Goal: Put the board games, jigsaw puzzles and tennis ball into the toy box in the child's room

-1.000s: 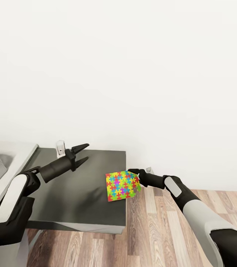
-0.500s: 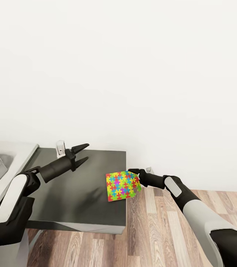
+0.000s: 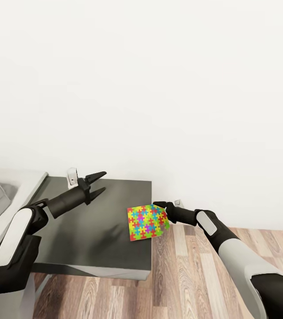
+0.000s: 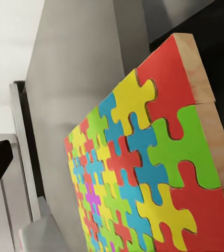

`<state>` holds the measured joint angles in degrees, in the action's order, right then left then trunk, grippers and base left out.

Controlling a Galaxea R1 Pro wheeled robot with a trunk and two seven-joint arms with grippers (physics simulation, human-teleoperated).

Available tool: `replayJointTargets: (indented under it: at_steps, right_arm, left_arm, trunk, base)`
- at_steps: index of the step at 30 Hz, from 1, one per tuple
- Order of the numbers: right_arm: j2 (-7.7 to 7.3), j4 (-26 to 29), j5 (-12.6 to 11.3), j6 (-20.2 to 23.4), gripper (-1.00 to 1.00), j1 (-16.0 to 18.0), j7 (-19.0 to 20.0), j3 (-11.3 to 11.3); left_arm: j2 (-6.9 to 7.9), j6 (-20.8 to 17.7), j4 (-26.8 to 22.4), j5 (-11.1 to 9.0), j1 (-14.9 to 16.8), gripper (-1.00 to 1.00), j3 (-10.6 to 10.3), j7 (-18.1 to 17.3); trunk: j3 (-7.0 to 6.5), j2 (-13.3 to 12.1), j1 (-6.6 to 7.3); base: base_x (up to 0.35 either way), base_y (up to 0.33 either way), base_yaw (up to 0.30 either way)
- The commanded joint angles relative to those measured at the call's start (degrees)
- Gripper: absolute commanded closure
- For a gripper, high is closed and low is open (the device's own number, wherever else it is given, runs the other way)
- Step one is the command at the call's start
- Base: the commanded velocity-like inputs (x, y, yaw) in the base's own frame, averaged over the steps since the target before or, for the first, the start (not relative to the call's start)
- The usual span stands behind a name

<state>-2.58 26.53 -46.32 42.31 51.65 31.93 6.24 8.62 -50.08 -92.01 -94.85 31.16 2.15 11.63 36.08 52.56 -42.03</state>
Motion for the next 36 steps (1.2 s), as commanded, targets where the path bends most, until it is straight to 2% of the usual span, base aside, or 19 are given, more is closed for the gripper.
replayJointTargets:
  at_steps: [1,5,6,25,36]
  right_arm:
    - [-0.06,0.0,-0.1,0.1,-1.0,0.0,0.2,0.3]
    - [-0.06,0.0,-0.1,0.1,-1.0,0.0,0.2,0.2]
    - [-0.06,0.0,-0.1,0.1,1.0,0.0,0.2,0.2]
    - [-0.82,0.6,-0.3,0.6,1.0,-0.1,0.2,0.1]
    - [-0.7,0.9,-0.3,0.7,1.0,-0.1,0.2,0.1]
  left_arm:
    - [-0.01,-0.2,0.0,-0.6,0.0,-1.0,0.1,0.6]
    - [-0.01,-0.2,0.0,-0.6,0.0,-1.0,0.1,0.6]
    - [-0.01,-0.2,-0.1,-0.6,0.0,-1.0,0.1,0.6]
    - [-0.04,-0.2,-0.1,-0.6,0.1,-1.0,0.0,0.6]
    - [-0.02,-0.1,0.0,-0.6,-0.2,-1.0,-0.2,0.4]
  trunk:
    - [0.02,0.0,-0.01]
    - [-0.04,0.0,-0.01]
    - [-0.05,0.0,-0.01]
    - [-0.08,0.0,-0.01]
    - [-0.08,0.0,-0.01]
  base:
    - [0.0,0.0,0.061]
    - [0.0,0.0,0.036]
    - [0.0,0.0,0.02]
    - [0.0,0.0,0.004]
    - [0.0,0.0,0.0]
